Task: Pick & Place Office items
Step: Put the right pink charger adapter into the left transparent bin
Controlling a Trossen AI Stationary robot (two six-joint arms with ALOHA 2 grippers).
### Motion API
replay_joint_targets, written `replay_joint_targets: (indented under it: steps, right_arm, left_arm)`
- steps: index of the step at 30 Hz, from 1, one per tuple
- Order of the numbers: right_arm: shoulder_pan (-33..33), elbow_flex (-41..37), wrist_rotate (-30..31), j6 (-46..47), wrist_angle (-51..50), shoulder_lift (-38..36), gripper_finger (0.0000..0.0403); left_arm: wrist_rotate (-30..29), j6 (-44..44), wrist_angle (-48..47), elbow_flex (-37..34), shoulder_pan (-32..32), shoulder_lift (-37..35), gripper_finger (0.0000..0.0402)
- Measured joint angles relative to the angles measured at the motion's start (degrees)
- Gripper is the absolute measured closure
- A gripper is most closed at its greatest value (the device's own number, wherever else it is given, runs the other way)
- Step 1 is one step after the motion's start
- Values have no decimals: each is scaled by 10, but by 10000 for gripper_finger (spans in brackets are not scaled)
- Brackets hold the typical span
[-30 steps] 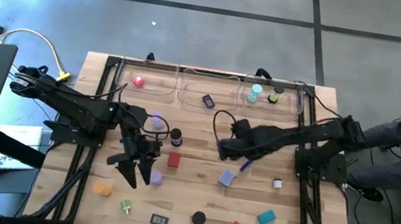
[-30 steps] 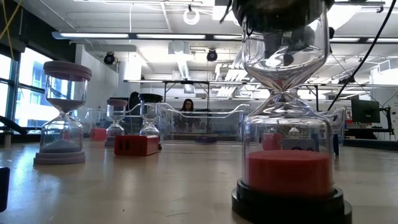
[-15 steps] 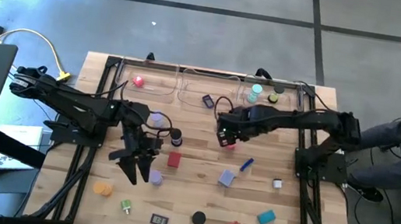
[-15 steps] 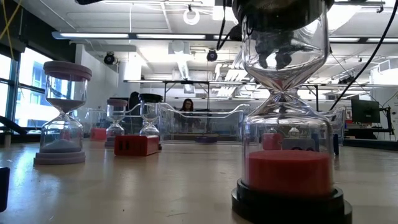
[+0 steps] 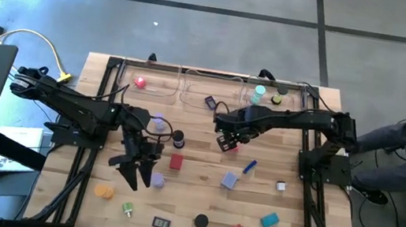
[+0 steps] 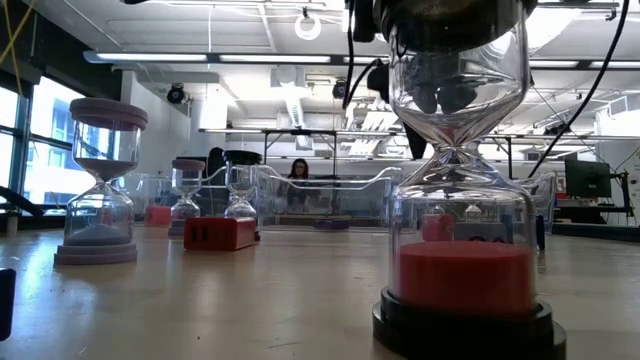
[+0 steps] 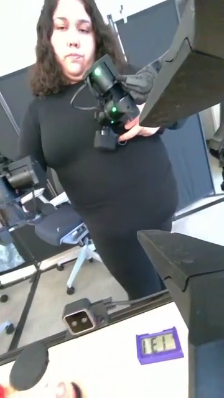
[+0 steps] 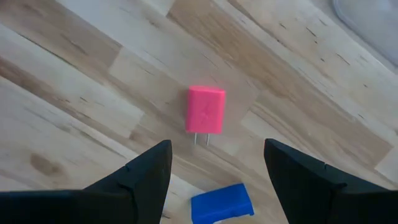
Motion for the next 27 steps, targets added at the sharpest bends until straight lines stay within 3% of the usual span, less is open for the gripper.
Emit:
replay_joint_targets:
  steps: [19,23,27]
  right_arm:
    - [6,0,15,-4,6,10,158]
    - [0,0,15,5,8,10,137]
    - [-3,0,13,3,9,10,93]
  left_arm:
    - [5,2,0,0,9,0,124]
    - [11,12,0,0,9,0,124]
    - [19,12,0,0,13,0,124]
